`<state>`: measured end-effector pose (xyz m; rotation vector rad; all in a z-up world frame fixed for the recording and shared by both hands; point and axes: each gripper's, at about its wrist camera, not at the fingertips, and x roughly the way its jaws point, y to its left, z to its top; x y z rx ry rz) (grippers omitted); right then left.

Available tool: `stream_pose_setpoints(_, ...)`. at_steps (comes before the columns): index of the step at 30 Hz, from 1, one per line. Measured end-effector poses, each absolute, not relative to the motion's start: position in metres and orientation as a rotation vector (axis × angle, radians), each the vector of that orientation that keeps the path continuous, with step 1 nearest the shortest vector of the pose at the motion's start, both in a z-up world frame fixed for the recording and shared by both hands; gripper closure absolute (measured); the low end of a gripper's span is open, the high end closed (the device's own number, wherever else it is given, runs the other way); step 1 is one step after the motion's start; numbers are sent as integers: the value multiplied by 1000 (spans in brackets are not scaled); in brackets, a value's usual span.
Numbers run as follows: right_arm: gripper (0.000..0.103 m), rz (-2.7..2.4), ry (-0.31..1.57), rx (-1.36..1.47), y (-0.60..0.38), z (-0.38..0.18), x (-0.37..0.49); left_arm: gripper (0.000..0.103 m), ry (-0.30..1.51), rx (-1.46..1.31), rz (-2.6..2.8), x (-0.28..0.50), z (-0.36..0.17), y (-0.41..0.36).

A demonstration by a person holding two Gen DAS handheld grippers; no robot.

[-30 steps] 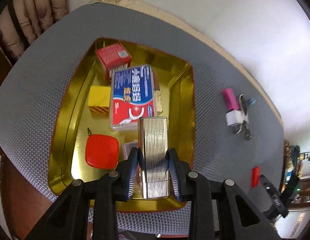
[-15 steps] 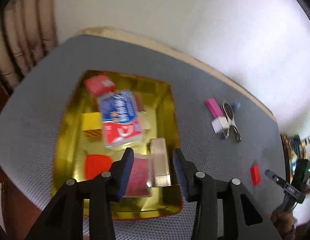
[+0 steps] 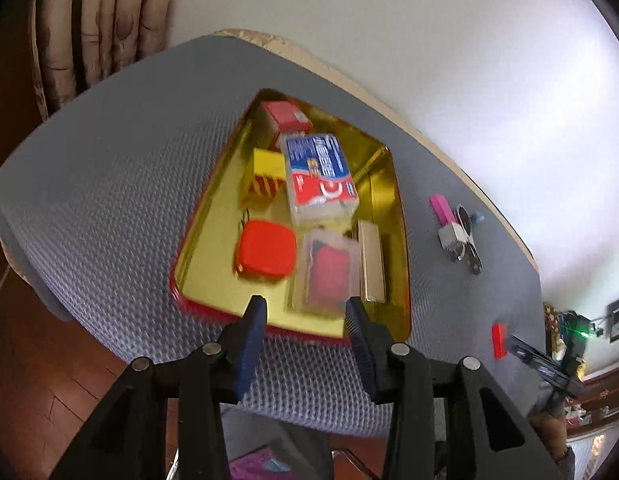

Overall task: Organize rigid objects
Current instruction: 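Carry the red rectangular block into the tin and open the right tool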

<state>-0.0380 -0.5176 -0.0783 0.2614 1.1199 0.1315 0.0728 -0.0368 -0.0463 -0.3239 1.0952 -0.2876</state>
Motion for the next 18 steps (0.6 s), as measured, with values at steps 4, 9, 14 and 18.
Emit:
stream_pose_setpoints(4,74,142,1150,116,-500,-85,-34,61,1088,-300,-307,60,-45,-40)
stream_pose_setpoints(9,75,187,1128,186,-504,-63,-36,61,967,-236,-248,40,-24,-36)
stream_pose_setpoints(14,75,320,1040,385,-490,-21,-21,48,857,-313,-170,30,-8,-10)
stream_pose_setpoints(18,75,452,994,476,-448,9,18,42,848,-379,-128,33,-15,7)
